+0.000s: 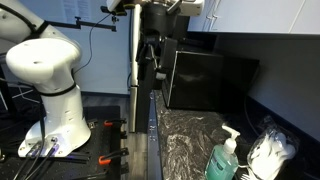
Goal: Put the hand sanitizer on top of the microwave
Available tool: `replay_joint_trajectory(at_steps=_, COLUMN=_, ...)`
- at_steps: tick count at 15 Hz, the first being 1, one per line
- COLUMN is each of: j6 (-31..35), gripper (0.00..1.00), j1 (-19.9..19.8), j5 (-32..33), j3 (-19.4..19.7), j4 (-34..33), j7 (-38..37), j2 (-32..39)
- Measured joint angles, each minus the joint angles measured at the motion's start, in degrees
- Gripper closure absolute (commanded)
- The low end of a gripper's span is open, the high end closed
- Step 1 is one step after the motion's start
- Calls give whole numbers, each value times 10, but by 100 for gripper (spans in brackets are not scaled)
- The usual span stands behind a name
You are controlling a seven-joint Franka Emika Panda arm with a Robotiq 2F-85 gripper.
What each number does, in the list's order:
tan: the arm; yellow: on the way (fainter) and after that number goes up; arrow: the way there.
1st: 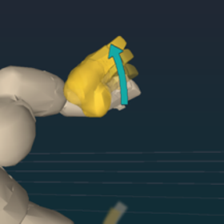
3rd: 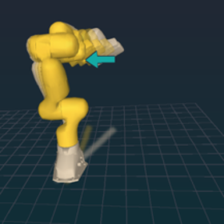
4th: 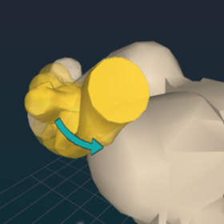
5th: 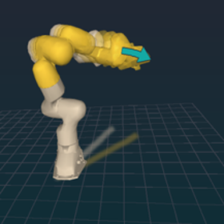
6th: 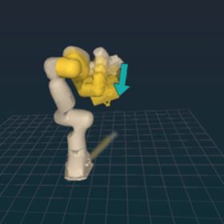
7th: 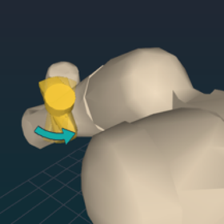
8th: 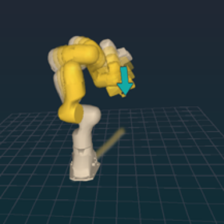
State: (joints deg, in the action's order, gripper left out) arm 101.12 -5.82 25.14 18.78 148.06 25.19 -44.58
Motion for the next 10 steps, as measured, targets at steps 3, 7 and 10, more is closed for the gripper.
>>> replay_joint_trajectory(at_steps=3, j6=0, gripper=0, j1=0, j5=0, j3=-7, j4=1, j7=0, j2=0)
replay_joint_trajectory(at_steps=7, j6=32, gripper=0, j1=1, j5=2, j3=8, j4=3, j7=40, j2=1)
replay_joint_trajectory(at_steps=10, j6=89, gripper=0, j1=1, j5=2, j3=53, j4=3, j7=112, j2=8)
